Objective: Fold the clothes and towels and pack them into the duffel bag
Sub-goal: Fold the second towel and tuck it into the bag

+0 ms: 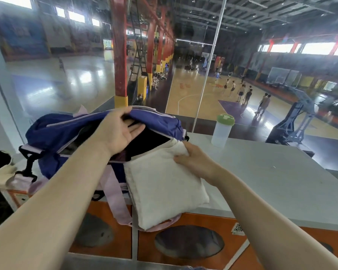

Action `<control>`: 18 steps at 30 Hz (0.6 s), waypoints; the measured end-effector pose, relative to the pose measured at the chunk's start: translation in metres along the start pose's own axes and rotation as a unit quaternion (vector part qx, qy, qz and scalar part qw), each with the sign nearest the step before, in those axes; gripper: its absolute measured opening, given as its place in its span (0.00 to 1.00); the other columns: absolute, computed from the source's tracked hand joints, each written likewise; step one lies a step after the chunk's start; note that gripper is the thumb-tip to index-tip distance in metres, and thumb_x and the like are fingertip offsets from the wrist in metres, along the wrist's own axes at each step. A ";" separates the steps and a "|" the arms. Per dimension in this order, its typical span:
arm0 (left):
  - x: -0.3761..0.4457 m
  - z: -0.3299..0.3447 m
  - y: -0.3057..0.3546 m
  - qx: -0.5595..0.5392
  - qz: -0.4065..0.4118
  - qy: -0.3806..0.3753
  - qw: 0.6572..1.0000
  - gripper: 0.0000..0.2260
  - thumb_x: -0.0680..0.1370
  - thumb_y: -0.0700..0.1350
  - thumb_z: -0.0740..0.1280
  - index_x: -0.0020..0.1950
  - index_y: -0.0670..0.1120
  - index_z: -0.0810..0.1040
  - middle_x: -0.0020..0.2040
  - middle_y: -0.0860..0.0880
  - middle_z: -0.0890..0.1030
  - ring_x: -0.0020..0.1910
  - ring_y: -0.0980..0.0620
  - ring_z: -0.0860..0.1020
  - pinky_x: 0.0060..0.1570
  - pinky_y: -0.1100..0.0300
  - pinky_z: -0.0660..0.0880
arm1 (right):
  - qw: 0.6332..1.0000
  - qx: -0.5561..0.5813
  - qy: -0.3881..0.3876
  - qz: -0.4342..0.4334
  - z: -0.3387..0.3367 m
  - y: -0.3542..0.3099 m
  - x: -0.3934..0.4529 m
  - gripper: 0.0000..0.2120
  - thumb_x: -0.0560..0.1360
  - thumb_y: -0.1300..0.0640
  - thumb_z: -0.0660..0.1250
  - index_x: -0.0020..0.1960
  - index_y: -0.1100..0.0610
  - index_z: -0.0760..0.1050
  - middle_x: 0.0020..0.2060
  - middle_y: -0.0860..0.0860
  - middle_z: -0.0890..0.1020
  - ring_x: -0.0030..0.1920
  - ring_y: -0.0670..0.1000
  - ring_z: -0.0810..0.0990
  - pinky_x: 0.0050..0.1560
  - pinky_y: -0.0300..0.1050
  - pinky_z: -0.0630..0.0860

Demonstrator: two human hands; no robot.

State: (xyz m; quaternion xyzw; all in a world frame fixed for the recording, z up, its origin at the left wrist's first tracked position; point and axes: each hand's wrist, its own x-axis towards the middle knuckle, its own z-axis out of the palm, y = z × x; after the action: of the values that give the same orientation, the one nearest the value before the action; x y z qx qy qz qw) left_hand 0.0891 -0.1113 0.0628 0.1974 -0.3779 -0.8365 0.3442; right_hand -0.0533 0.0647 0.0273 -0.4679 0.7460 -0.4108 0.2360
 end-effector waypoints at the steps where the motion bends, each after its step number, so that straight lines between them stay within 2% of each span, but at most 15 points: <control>1: 0.002 0.002 0.008 -0.010 0.000 -0.004 1.000 0.13 0.80 0.45 0.60 0.63 0.42 0.72 0.62 0.40 0.78 0.62 0.44 0.76 0.61 0.50 0.75 | 1.000 -0.024 -0.004 -0.004 0.001 -0.002 0.003 0.13 0.76 0.62 0.63 0.60 0.57 0.74 0.55 0.54 0.79 0.55 0.54 0.77 0.58 0.50 0.76; 4: 0.013 -0.002 0.024 0.044 0.000 0.000 0.999 0.17 0.80 0.47 0.60 0.66 0.41 0.72 0.61 0.41 0.79 0.61 0.44 0.77 0.60 0.50 0.75 | 0.997 -0.071 -0.021 -0.002 0.003 -0.006 0.010 0.13 0.74 0.59 0.63 0.58 0.56 0.73 0.53 0.53 0.77 0.53 0.53 0.76 0.56 0.49 0.74; 7: 0.022 -0.006 0.028 0.159 0.014 0.040 0.986 0.21 0.79 0.51 0.61 0.69 0.45 0.71 0.62 0.43 0.79 0.61 0.46 0.77 0.55 0.51 0.75 | 0.993 -0.112 -0.020 -0.025 0.006 -0.017 0.019 0.12 0.69 0.53 0.63 0.52 0.55 0.73 0.46 0.49 0.76 0.50 0.53 0.75 0.53 0.52 0.74; 9: 0.026 -0.005 0.030 0.226 0.033 0.075 0.971 0.20 0.79 0.53 0.60 0.69 0.46 0.72 0.62 0.45 0.79 0.61 0.48 0.76 0.56 0.53 0.72 | 0.990 -0.122 -0.030 -0.060 0.007 -0.028 0.027 0.11 0.67 0.51 0.62 0.48 0.52 0.73 0.42 0.45 0.75 0.47 0.51 0.76 0.51 0.52 0.74; 10: 0.026 -0.003 0.032 0.268 0.045 0.094 0.958 0.18 0.79 0.53 0.60 0.66 0.46 0.74 0.61 0.45 0.79 0.60 0.49 0.77 0.57 0.54 0.72 | 0.988 -0.125 -0.044 -0.077 0.009 -0.035 0.031 0.08 0.69 0.52 0.63 0.47 0.51 0.73 0.41 0.43 0.75 0.46 0.49 0.75 0.50 0.50 0.74; 12: 0.026 0.000 0.036 0.377 0.053 0.120 0.917 0.15 0.78 0.54 0.59 0.56 0.48 0.78 0.57 0.44 0.81 0.55 0.48 0.78 0.60 0.52 0.73 | 0.979 -0.137 -0.089 -0.121 0.011 -0.054 0.039 0.05 0.74 0.57 0.64 0.49 0.51 0.74 0.40 0.42 0.75 0.43 0.42 0.74 0.48 0.39 0.72; 14: 0.021 0.005 0.041 0.476 0.042 0.129 0.869 0.16 0.78 0.56 0.57 0.52 0.48 0.79 0.53 0.43 0.82 0.53 0.45 0.79 0.59 0.50 0.72 | 0.964 -0.158 -0.125 -0.172 0.015 -0.081 0.046 0.08 0.76 0.62 0.63 0.54 0.56 0.76 0.44 0.45 0.78 0.43 0.39 0.74 0.44 0.30 0.70; 16: 0.017 0.009 0.048 0.533 0.041 0.126 0.835 0.17 0.79 0.55 0.56 0.52 0.47 0.80 0.52 0.43 0.82 0.52 0.45 0.80 0.58 0.51 0.72 | 0.954 -0.176 -0.135 -0.204 0.025 -0.103 0.057 0.11 0.77 0.63 0.62 0.58 0.57 0.77 0.46 0.47 0.78 0.45 0.41 0.75 0.44 0.28 0.69; 18: 0.012 0.012 0.053 0.569 0.041 0.116 0.813 0.17 0.80 0.53 0.55 0.54 0.46 0.80 0.51 0.45 0.82 0.49 0.46 0.79 0.54 0.53 0.71 | 0.933 -0.246 -0.134 -0.226 0.041 -0.115 0.072 0.15 0.77 0.61 0.62 0.63 0.56 0.75 0.53 0.49 0.79 0.53 0.47 0.76 0.51 0.34 0.70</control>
State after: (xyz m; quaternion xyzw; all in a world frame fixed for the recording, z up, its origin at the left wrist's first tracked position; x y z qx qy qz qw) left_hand 0.0962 -0.1393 0.1106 0.4377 -0.7515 -0.4282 0.2456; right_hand 0.0022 -0.0414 0.1025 -0.7179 0.6602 -0.1901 0.1120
